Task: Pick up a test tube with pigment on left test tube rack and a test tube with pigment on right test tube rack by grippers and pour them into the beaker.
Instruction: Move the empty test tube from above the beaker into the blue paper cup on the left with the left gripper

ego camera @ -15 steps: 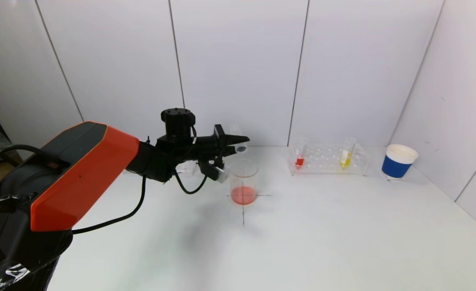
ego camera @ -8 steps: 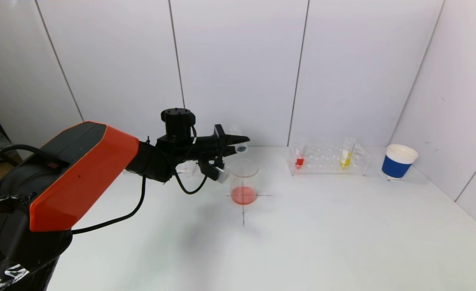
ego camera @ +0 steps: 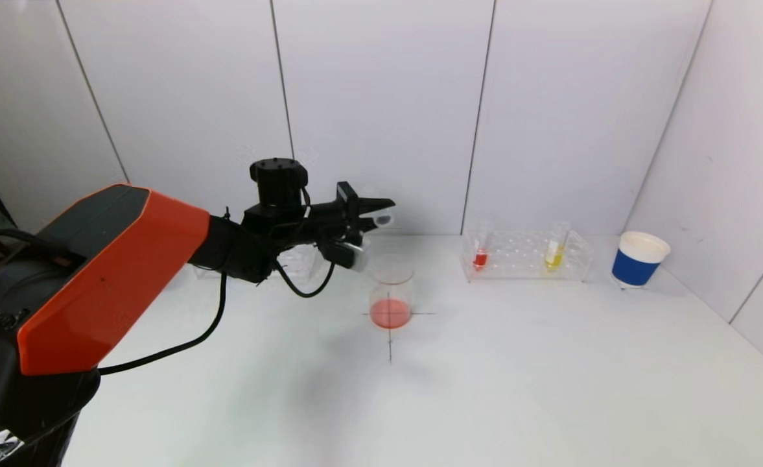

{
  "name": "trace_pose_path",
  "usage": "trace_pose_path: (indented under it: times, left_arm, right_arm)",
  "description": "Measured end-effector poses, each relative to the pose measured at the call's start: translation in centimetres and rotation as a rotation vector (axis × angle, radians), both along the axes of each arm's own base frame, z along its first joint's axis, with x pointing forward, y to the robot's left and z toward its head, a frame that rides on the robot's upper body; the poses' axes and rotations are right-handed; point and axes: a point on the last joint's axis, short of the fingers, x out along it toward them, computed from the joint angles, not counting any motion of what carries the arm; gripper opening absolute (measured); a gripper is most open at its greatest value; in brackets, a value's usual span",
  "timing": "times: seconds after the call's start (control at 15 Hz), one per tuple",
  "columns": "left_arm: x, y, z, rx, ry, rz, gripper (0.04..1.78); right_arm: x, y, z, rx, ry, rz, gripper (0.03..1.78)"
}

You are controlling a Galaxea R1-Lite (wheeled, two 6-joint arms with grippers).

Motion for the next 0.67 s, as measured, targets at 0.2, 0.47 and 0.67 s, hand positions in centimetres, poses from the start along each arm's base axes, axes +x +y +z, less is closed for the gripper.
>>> trace_pose_path:
  times: [0.2, 0.47, 0.67]
  left_arm:
    - [-0.2, 0.6, 3.4, -0.205, 0.196, 0.215, 0.45]
    - [0.2, 4.7, 6.8, -0.392, 0.428, 0.57, 0.45]
    - [-1.0, 7.4, 9.0, -0.549, 0.685, 0.684, 0.45]
  right_arm:
    - [0.0, 0.0, 0.0, 0.0, 0.0, 0.0, 1.77]
    - [0.0, 0.0, 0.0, 0.0, 0.0, 0.0, 1.77]
    - [0.0, 0.0, 0.0, 0.0, 0.0, 0.0, 1.77]
